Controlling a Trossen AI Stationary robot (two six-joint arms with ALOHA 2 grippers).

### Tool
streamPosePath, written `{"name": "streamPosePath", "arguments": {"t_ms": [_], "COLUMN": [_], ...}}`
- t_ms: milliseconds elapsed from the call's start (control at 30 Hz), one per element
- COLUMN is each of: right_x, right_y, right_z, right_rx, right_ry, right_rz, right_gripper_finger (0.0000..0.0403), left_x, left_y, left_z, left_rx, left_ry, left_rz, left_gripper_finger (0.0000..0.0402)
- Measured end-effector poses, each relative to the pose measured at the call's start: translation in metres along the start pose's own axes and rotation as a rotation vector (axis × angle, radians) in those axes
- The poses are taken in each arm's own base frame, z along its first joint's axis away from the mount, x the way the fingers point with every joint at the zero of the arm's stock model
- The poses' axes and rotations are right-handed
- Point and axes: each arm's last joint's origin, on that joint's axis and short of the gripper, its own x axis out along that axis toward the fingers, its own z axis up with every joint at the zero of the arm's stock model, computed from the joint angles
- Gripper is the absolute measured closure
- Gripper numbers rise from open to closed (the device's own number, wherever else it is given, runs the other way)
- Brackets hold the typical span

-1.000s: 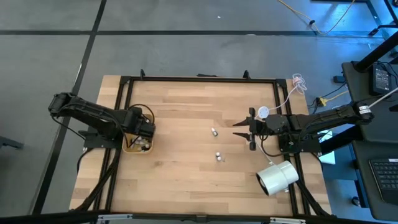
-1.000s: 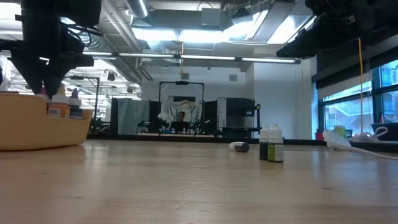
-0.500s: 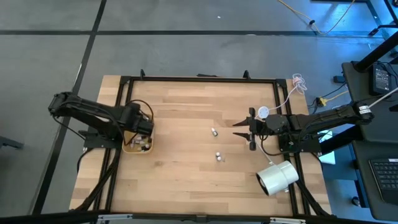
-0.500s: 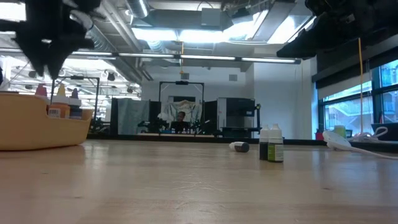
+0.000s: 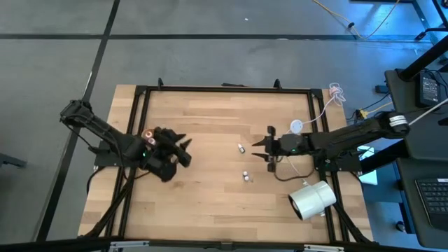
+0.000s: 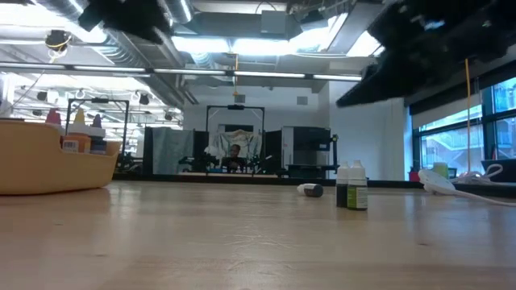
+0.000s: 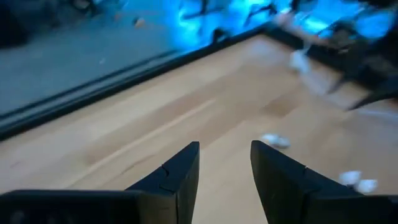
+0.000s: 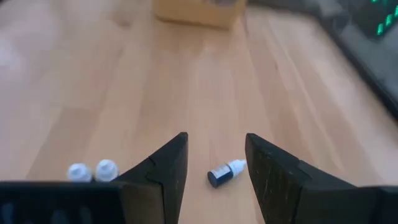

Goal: Pick & Place food coloring
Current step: Put the small purple food coloring bottle into the yellow bin

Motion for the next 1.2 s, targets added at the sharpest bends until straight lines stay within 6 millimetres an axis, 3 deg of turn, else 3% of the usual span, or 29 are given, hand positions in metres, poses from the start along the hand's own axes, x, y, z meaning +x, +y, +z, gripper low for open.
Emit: {"name": "streamPosePath", "arguments": {"t_ms": [200,367,567,867,1200], "right_x": [0.036,0.058,0.072,0.087,0.102], "right_y": [-0.005,-0.006,-0.004,-0.006,-0.006], "right_z": [-0.002,-0.002,-0.004,-0.02,-0.039], "right_rx": [0.087,0.124,0.187,0.232,0.222], "right_ry": [0.11,0.167,0.209,0.282,0.337], "right_rz": [-0.039,-0.056,-0.062,-0.097,-0.148], "right_gripper_finger": [0.024,0.024,0.0238,0.019,0.0183], "left_x": [-0.002,0.004,0.012,0.014,0.014], "left_y": [-0.034,-0.05,-0.056,-0.056,-0.056], "left_z": [-0.021,-0.04,-0.051,-0.051,-0.052], "left_rx": [0.096,0.173,0.211,0.211,0.212], "left_ry": [-0.04,-0.039,-0.03,-0.027,0.001], "left_rz": [-0.09,-0.101,-0.079,-0.072,-0.087], "left_gripper_finger": [0.0263,0.0263,0.0263,0.0261,0.026]}}
